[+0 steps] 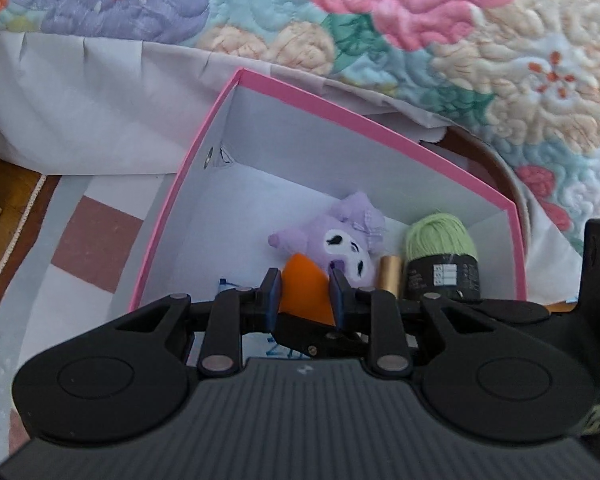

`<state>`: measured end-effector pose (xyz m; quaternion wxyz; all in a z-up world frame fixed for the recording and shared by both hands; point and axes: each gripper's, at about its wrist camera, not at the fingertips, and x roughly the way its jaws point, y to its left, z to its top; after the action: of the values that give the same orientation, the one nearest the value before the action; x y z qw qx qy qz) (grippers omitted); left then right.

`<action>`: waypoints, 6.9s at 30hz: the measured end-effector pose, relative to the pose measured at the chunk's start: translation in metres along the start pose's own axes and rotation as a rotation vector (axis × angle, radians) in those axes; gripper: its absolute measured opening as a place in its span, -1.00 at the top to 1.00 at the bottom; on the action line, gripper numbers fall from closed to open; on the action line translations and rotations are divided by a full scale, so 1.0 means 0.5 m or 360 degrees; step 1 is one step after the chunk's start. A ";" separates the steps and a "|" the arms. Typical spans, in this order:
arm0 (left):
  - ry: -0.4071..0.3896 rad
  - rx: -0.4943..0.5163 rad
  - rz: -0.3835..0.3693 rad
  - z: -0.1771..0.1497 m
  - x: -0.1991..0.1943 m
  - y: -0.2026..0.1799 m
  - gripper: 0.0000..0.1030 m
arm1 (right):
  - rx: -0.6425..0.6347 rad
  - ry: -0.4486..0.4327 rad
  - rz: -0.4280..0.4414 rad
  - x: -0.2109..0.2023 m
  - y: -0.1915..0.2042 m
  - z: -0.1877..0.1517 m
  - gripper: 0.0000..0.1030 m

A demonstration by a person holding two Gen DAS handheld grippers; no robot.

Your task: Organize objects

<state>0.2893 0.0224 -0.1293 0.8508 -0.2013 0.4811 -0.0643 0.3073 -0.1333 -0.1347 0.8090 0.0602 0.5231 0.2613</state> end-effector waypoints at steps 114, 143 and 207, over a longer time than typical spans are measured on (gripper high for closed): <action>0.0155 0.0180 -0.0435 -0.368 -0.020 0.026 0.39 | 0.0002 -0.0391 -0.0276 -0.039 0.077 -0.468 -0.49; 0.0258 0.0146 -0.0262 -0.392 -0.083 0.057 0.49 | -0.0073 -0.0249 -0.0405 -0.042 0.159 -0.483 0.09; -0.0030 0.0290 -0.0131 -0.067 -0.185 -0.047 0.42 | -0.0552 -0.0332 0.0034 -0.197 0.088 -0.069 0.11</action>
<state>0.2141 0.0193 -0.0619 0.8668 -0.1434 0.4564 -0.1408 0.2300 -0.1495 -0.0534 0.8542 -0.0478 0.3829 0.3485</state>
